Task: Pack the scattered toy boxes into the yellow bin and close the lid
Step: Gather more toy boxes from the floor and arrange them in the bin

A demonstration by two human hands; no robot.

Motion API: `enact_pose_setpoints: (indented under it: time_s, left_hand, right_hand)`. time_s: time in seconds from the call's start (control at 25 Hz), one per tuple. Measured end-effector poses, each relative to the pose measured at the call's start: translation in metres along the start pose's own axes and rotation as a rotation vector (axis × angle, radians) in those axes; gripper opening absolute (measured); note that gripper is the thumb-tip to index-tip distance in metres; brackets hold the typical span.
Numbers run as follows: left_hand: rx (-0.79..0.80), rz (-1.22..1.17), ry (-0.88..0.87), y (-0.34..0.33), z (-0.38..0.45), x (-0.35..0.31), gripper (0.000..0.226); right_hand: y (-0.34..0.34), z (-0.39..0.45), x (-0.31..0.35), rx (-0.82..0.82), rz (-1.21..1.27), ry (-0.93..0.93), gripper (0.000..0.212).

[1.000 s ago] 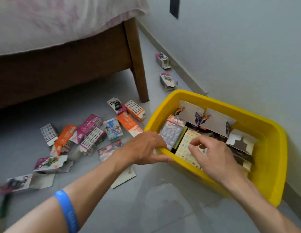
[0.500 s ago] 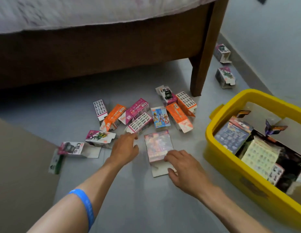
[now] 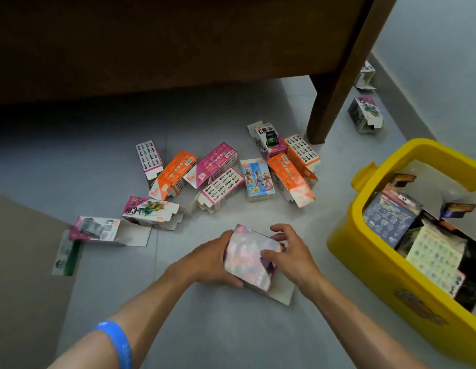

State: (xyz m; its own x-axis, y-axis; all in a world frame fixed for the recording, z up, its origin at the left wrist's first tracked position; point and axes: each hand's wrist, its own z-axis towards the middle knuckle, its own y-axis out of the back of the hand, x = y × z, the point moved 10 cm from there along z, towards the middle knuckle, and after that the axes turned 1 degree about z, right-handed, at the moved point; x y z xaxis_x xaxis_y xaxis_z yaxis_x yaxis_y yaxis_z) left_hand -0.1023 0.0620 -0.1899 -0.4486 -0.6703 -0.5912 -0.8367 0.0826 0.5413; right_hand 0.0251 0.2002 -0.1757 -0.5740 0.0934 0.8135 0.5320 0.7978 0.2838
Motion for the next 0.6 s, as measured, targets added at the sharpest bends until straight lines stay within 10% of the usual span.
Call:
enact_pose_setpoints:
  time_s: [0.2,0.32,0.48,0.6]
  left_hand:
    - [-0.151,-1.185,0.025,0.031,-0.015,-0.023,0.066]
    - [-0.232,-1.094,-0.132,0.084,-0.028,-0.073,0.055]
    - [-0.426,-1.257,-0.39,0.144,-0.047,-0.153,0.026]
    - [-0.338,-1.144,-0.522,0.12,-0.04,-0.237,0.027]
  right_hand:
    - [0.015,-0.03,0.083,-0.081,0.064,0.359,0.049]
    - [0.039,-0.064,0.142,-0.087,0.006,0.597,0.051]
    - [0.141,-0.12,0.19,-0.563,-0.148,0.818,0.052]
    - [0.186,-0.113,0.174,-0.322,0.246,0.605,0.052]
